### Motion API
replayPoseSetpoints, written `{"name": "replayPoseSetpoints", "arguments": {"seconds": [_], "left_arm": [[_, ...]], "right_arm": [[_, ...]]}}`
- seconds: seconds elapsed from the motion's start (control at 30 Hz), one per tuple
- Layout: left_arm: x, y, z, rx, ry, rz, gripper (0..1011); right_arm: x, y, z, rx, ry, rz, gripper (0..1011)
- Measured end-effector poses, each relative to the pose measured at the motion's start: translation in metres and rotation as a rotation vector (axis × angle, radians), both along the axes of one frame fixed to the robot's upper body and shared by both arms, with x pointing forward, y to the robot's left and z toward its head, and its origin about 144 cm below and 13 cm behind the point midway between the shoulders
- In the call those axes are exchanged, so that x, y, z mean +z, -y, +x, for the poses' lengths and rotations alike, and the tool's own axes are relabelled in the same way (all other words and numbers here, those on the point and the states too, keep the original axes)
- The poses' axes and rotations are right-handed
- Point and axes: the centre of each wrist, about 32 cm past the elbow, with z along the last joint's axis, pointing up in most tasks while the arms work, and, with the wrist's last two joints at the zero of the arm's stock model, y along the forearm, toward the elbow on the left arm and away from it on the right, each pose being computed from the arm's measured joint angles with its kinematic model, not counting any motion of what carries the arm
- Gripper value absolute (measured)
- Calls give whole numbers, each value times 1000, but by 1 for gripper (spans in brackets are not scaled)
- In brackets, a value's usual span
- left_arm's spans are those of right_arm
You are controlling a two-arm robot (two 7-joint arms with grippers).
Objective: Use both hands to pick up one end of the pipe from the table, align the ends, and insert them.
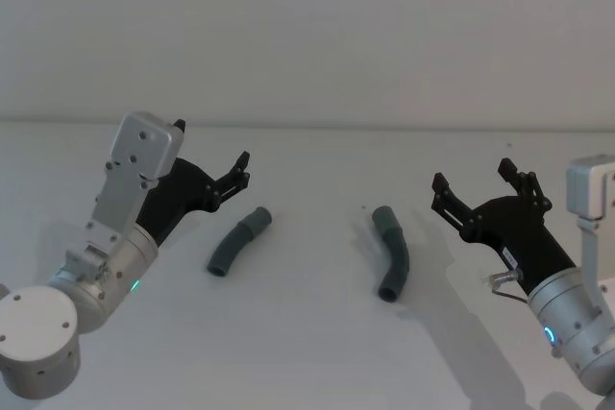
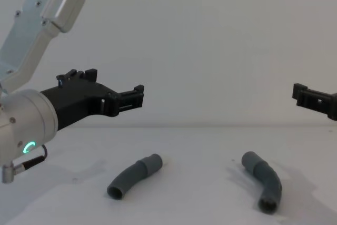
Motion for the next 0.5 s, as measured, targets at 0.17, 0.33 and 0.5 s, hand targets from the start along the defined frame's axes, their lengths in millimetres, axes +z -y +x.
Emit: {"name": "replayPoseSetpoints", "arguments": {"seconds": [0.17,0.33,0.5], "left_arm": [[0,0,0,0,0,0,1001],[0,0,0,0,0,0,1001],[0,0,0,0,0,0,1001]], "right_arm": [[0,0,0,0,0,0,1000],[0,0,0,0,0,0,1000],[0,0,0,0,0,0,1000]]}}
